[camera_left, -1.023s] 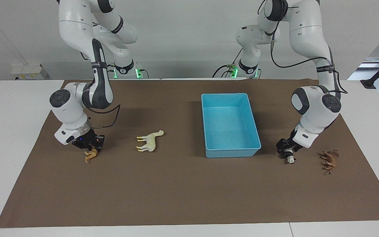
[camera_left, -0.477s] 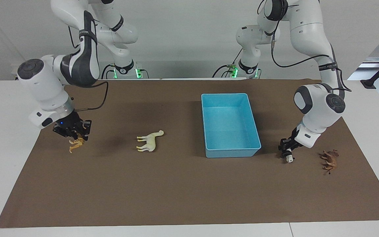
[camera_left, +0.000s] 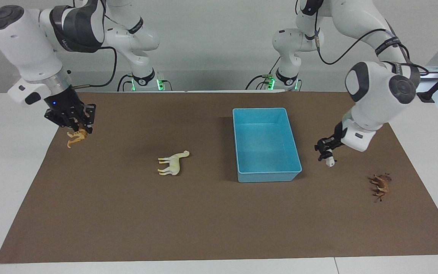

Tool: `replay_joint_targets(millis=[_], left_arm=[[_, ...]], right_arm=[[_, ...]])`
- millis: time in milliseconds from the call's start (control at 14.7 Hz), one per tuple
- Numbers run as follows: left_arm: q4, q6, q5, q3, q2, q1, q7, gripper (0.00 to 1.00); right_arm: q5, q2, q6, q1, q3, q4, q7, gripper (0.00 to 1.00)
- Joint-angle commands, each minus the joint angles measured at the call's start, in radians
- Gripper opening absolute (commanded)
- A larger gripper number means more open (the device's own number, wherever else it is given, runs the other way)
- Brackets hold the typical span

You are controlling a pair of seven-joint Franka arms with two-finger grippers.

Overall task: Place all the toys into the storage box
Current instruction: 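Place the panda in the box while the right gripper lifts the dog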

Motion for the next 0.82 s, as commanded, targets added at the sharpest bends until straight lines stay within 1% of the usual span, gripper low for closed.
replay_joint_targets(millis=[0,136,205,273,341,409,477,614,750], left_arm=[[-0.149,0.019,-0.004,0.014,-0.072,-0.128,-0.144,0.19],[-0.258,0.092,-0.007,0.014,-0.112,-0.2,-0.194,0.22],[-0.297,0.136,-0.007,0.014,-0.124,-0.226,-0.229,0.24],[-0.321,0.169,-0.007,0.014,-0.133,-0.253,-0.259,0.37],[-0.332,0.18,-0.007,0.016,-0.138,-0.263,-0.259,0.89],[-0.326,0.178,-0.007,0.016,-0.138,-0.261,-0.245,1.0],[-0.322,0.177,-0.005,0.019,-0.143,-0.254,-0.242,1.0],[-0.32,0.168,-0.004,0.027,-0.178,-0.23,-0.189,1.0],[-0.316,0.163,-0.001,0.027,-0.207,-0.173,-0.103,1.0]], right_arm=[[0.014,-0.035,-0.033,0.018,0.006,0.0,0.054,0.0],[0.016,-0.042,-0.047,0.041,0.007,0.009,0.077,0.0],[0.016,-0.042,-0.051,0.045,0.007,0.015,0.088,0.0],[0.016,-0.042,-0.064,0.047,0.012,0.025,0.103,0.0],[0.016,-0.04,-0.068,0.047,0.024,0.034,0.135,0.0],[0.016,-0.04,-0.068,0.047,0.046,0.034,0.172,0.0],[0.016,-0.04,-0.065,0.047,0.069,0.034,0.218,0.0],[0.014,-0.04,-0.055,0.047,0.121,0.034,0.319,0.0],[0.016,-0.039,-0.051,0.049,0.171,0.035,0.419,0.0]])
